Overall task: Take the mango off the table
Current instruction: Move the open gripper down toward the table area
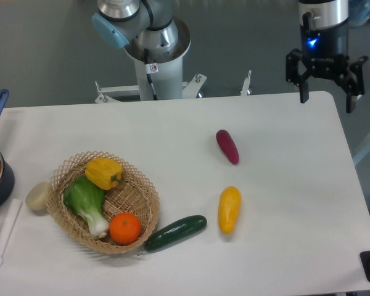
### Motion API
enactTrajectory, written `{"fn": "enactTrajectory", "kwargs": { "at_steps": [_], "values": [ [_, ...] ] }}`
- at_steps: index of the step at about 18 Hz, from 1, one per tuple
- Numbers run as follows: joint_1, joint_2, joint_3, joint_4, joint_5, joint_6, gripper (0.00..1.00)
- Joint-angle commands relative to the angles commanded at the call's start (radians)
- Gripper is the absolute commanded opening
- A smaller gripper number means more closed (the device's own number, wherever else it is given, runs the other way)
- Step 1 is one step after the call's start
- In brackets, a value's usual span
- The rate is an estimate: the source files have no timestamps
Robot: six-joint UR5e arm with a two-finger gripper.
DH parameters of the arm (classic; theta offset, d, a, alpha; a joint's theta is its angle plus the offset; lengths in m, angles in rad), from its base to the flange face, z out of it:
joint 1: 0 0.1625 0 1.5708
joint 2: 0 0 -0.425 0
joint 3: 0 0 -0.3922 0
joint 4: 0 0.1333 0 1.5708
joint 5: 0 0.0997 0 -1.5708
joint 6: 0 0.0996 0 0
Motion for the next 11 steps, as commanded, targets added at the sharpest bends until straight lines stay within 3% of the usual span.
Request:
{"fn": "enactTrajectory", "kwargs": {
  "at_steps": [6,11],
  "values": [
    [0.0,0.002,-0.011,0.015,-0.003,0.0,1.0],
    [0.002,0.035,-0.113,0.081,-0.006,-0.002,1.0]
  ]
}}
